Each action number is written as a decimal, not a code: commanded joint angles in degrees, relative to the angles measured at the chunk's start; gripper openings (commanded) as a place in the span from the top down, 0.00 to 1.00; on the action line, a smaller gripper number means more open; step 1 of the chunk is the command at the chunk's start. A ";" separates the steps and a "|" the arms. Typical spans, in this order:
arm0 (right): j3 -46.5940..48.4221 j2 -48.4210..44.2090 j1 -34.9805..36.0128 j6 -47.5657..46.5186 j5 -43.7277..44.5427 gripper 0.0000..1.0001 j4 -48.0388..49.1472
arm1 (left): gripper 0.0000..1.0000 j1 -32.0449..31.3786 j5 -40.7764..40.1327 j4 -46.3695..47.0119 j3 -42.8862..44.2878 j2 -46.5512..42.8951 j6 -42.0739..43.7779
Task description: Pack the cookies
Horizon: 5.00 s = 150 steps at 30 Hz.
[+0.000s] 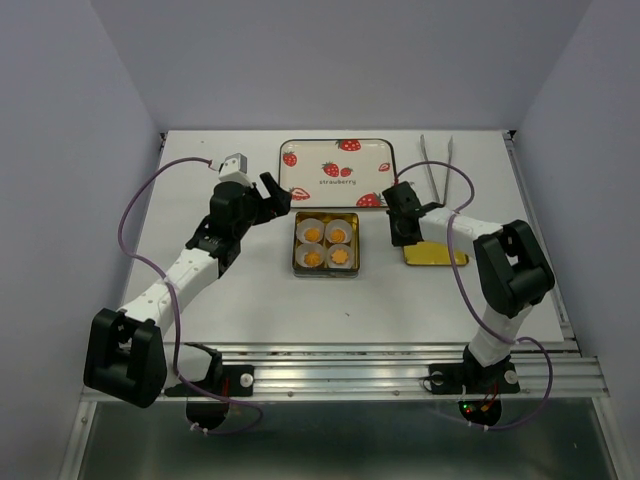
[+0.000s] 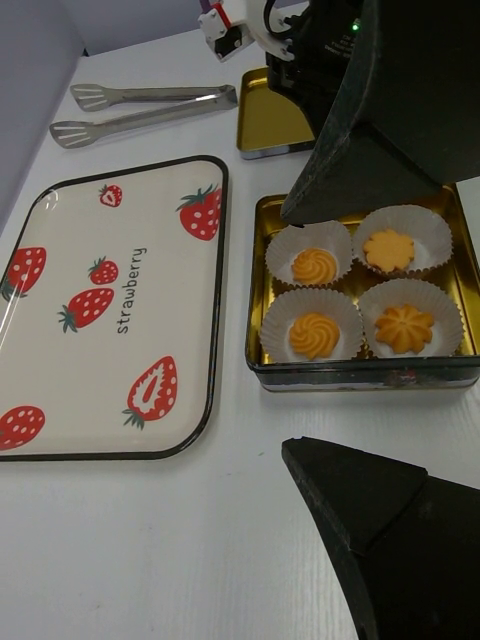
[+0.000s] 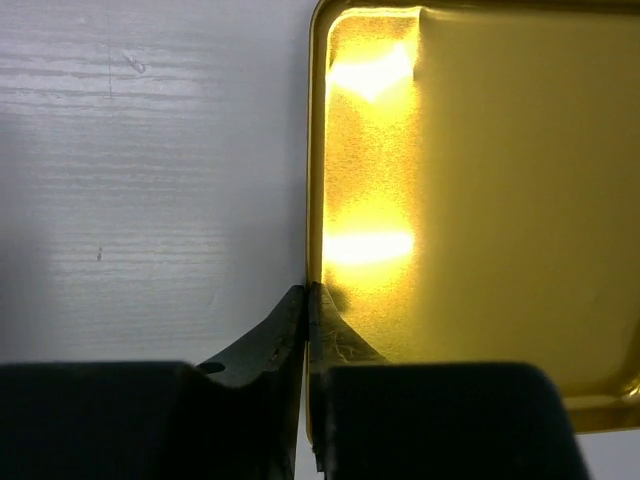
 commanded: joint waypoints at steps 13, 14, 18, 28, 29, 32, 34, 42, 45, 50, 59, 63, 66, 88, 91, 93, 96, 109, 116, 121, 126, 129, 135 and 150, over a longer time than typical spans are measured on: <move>-2.22 -25.18 0.21 1.46 -19.10 0.99 7.66 | 0.01 -0.29 -0.25 2.59 -1.79 -3.92 -0.69; -2.31 -26.07 0.21 1.81 -22.09 0.99 9.58 | 0.01 -0.29 -0.25 2.85 -2.14 -4.18 -0.78; -4.41 -29.15 0.21 6.10 -36.32 0.99 19.16 | 0.01 -0.29 -0.25 2.94 -3.37 -5.94 -1.22; -10.83 -25.38 0.21 31.32 -64.04 0.99 54.48 | 0.01 -0.29 -2.10 1.18 -4.95 -10.68 -1.57; -11.71 -25.37 0.21 33.26 -64.22 0.99 60.00 | 0.01 -0.29 -2.09 0.92 -5.22 -10.95 -1.57; -13.56 -25.38 0.21 38.10 -61.68 0.99 61.72 | 0.01 -0.29 -2.27 0.31 -5.83 -12.53 -2.18; -15.92 -24.50 0.21 42.91 -61.05 0.99 68.79 | 0.01 -0.29 -1.40 0.48 -6.28 -13.32 -2.27; -21.03 -22.74 0.21 54.17 -55.88 0.99 76.38 | 0.01 -0.38 -1.13 -1.19 -5.75 -14.55 -2.18; -22.53 -21.16 0.21 57.43 -56.57 0.99 80.26 | 0.01 -0.38 -1.13 -1.36 -6.10 -15.52 -2.62; -24.46 -19.75 0.21 60.43 -55.70 0.99 81.58 | 0.01 -0.38 -1.13 -3.29 -6.19 -16.40 -3.15; -26.57 -17.38 0.21 66.05 -52.62 0.99 85.53 | 0.01 -0.47 -1.13 -3.12 -6.10 -16.23 -3.94; -27.80 -14.75 0.21 69.66 -52.89 0.99 90.10 | 0.01 -0.47 -1.13 -3.12 -5.57 -15.79 -3.85; -28.07 -13.69 0.21 70.98 -53.15 0.99 92.04 | 0.01 -0.47 -1.13 -3.21 -5.57 -15.61 -3.68; -29.29 -10.88 -1.99 75.72 -52.36 0.99 102.32 | 0.01 -0.64 0.46 -2.86 -4.17 -13.06 -3.41; -28.60 -9.91 -1.99 77.31 -52.88 0.99 105.22 | 0.01 -0.56 0.28 -2.86 -4.17 -13.06 -3.41; -27.98 -9.47 -1.99 77.84 -53.84 0.99 106.28 | 0.01 -0.65 0.54 -2.86 -3.90 -12.71 -3.41; -27.45 -10.08 -1.46 76.96 -54.29 0.99 105.06 | 0.01 -0.82 0.89 -2.86 -3.90 -12.10 -3.68; -27.19 -0.78 -0.93 85.39 -54.99 0.99 118.14 | 0.01 -1.61 0.72 -2.95 -3.73 -12.01 -3.94; -28.41 -0.94 -0.93 84.34 -54.64 0.96 117.01 | 0.01 -1.87 0.46 -3.04 -3.02 -11.31 -3.77; -30.08 -0.59 -2.68 84.16 -54.46 0.90 117.27 | 0.01 -1.88 0.46 -3.12 -2.15 -9.64 -3.68; -30.97 -1.38 -3.74 83.90 -55.08 0.79 117.80 | 0.01 -2.14 0.46 -3.04 -1.79 -7.88 -3.77; -31.14 -2.52 -4.27 82.41 -56.04 0.69 116.14 | 0.01 -2.40 0.63 -3.04 -1.79 -7.17 -3.59; -34.92 -7.52 -7.25 74.34 -56.31 0.57 104.92 | 0.01 -2.49 0.10 -2.95 -2.14 -6.65 -3.94; -30.61 -18.78 -7.26 49.36 -51.30 0.48 63.83 | 0.01 -2.84 0.02 -0.31 -3.82 1.78 -2.01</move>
